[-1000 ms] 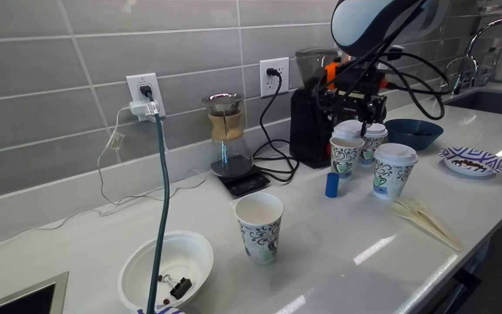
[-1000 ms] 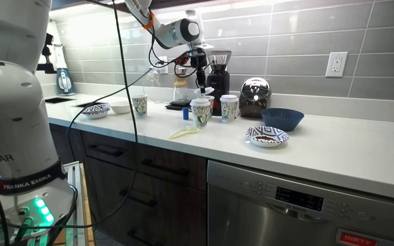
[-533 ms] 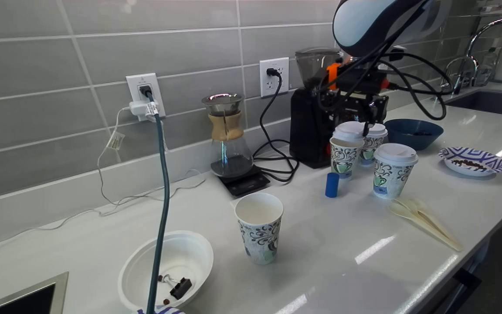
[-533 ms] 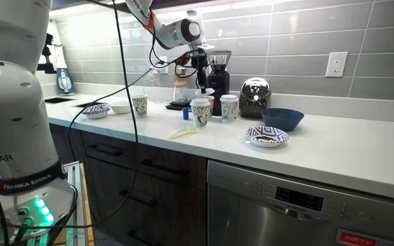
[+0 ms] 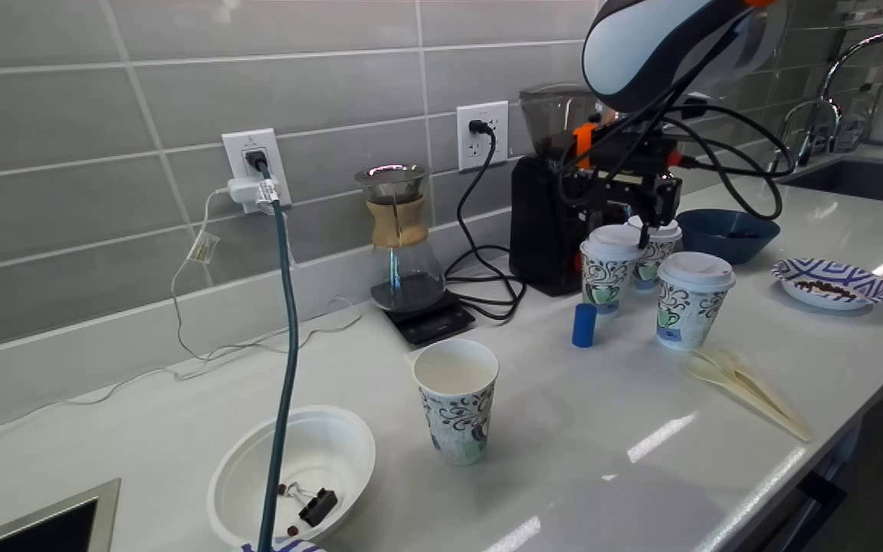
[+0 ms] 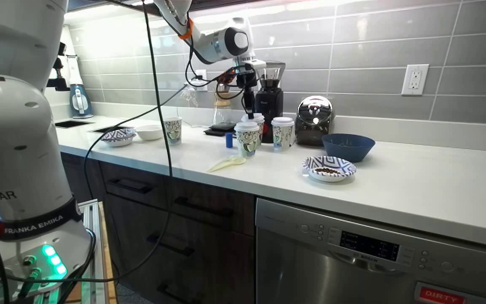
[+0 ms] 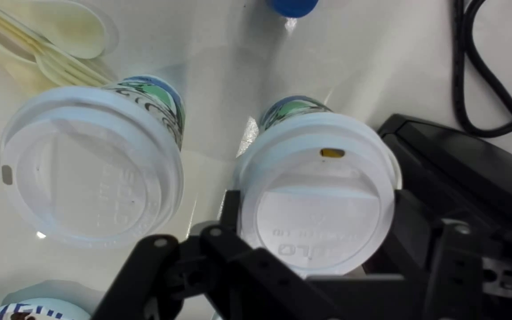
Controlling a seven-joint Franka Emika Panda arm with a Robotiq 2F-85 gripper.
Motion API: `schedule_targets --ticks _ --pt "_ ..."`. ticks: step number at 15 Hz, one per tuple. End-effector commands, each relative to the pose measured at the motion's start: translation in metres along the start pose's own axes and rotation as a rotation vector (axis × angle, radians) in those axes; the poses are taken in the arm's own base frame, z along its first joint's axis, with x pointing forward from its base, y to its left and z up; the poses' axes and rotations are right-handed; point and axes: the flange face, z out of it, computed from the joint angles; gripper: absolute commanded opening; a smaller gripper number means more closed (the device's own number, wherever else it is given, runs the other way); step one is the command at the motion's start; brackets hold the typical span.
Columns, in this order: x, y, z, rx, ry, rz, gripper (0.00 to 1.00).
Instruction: Pick up the white paper cup lid and put it on the paper cup to the right, push down on the first paper cup lid on a cup to the right
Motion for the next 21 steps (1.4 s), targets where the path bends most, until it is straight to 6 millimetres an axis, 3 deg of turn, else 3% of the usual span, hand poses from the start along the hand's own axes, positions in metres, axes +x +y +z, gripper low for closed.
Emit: schedule_targets --ticks 1,10,11,12,13,21 --pt "0.007 -0.009 0.001 0.001 -0.022 0.015 0.87" --pt "0.01 -0.013 0.008 -0.003 -0.036 0.022 0.86" --pt "0.01 -0.012 0.008 -0.005 -0.037 0.022 0.88" --pt "0.01 -0.012 0.008 -0.005 -0.039 0.023 0.98" --pt "0.01 -0.012 0.008 -0.006 -0.038 0.023 0.97" --pt "0.009 -0.01 -0.015 0.033 -0.049 0.03 1.0"
